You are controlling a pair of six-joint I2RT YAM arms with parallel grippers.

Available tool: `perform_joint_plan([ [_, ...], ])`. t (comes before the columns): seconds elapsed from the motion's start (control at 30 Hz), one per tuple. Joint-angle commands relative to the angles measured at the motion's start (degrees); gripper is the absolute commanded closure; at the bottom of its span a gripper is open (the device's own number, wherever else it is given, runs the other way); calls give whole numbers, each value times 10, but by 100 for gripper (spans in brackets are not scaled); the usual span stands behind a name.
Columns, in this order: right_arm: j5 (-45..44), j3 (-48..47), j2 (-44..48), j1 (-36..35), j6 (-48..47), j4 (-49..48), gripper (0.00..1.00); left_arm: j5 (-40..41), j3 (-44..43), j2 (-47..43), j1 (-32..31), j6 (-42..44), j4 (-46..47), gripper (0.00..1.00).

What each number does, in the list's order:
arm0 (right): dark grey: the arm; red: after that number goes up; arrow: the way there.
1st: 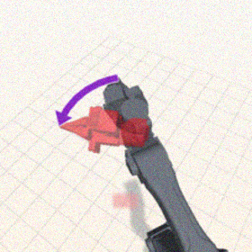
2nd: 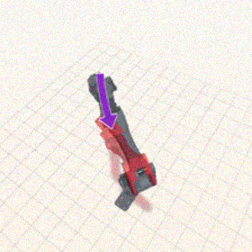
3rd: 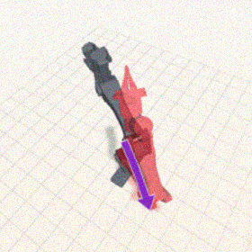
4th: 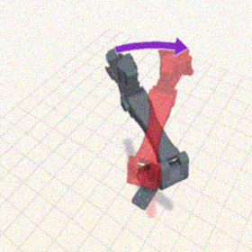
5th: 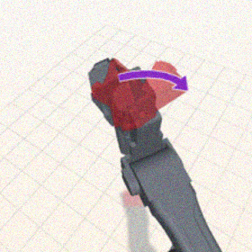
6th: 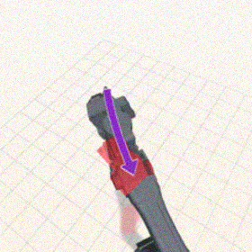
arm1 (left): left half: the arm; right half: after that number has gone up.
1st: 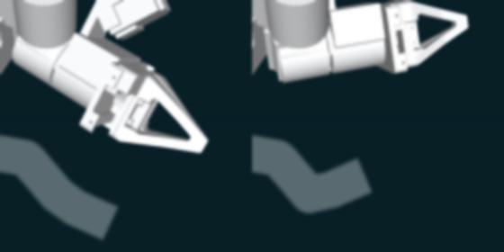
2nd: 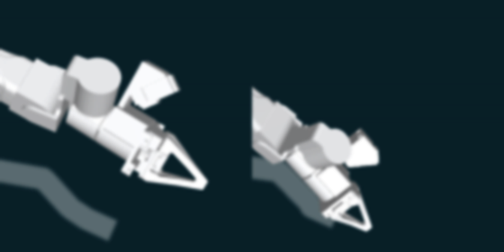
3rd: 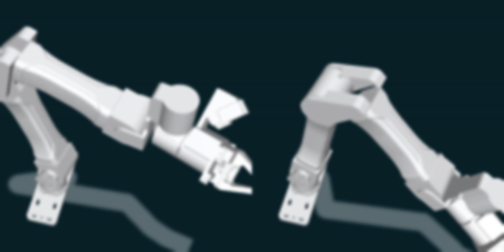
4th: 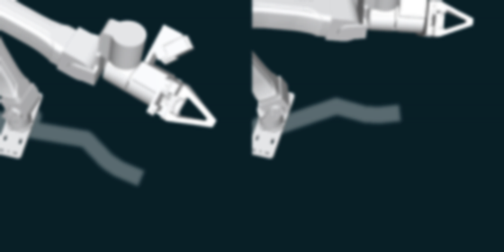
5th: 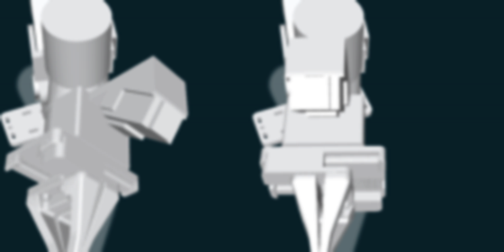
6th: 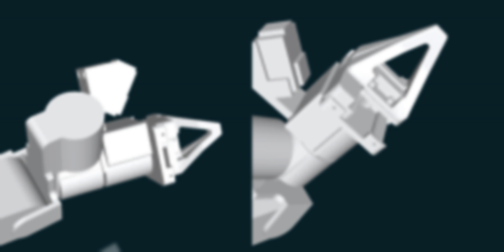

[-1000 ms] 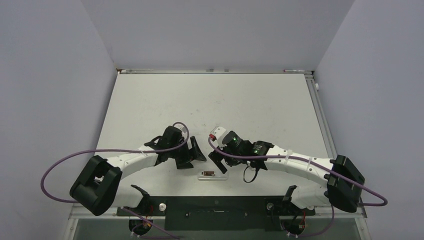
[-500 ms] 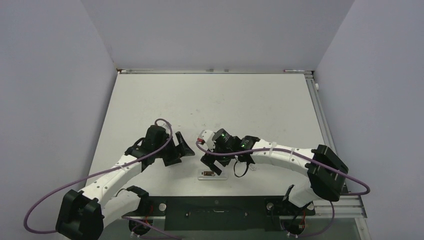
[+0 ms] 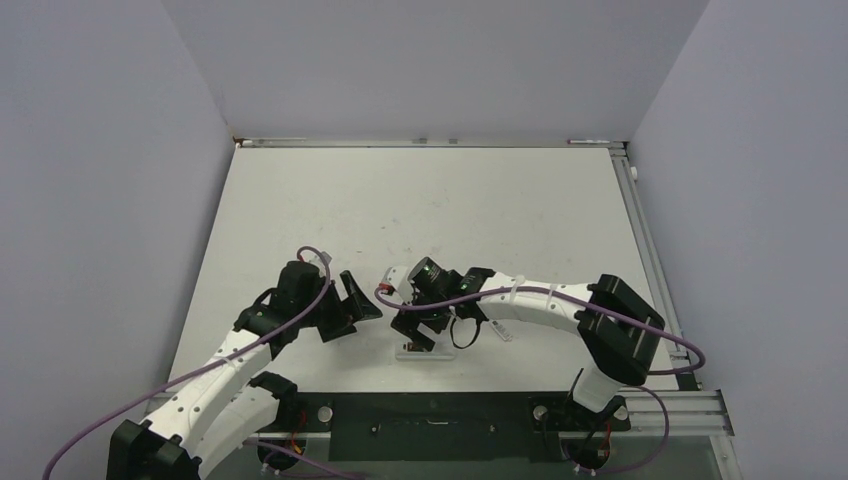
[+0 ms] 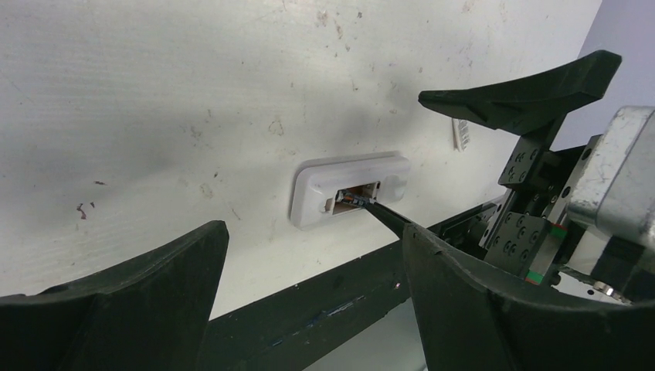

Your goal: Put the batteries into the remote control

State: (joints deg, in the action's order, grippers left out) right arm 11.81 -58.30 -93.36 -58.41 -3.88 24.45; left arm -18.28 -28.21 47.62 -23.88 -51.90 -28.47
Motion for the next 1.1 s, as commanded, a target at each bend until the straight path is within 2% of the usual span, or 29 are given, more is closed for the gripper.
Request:
perform_joint_plan([
  [0.0, 7, -29, -11, -8, -12, -13, 10, -17, 10, -12, 5, -5, -8, 20],
  [1.07, -31, -31, -52, -17, -24, -22, 11, -28, 22, -17, 13, 2, -4, 20],
])
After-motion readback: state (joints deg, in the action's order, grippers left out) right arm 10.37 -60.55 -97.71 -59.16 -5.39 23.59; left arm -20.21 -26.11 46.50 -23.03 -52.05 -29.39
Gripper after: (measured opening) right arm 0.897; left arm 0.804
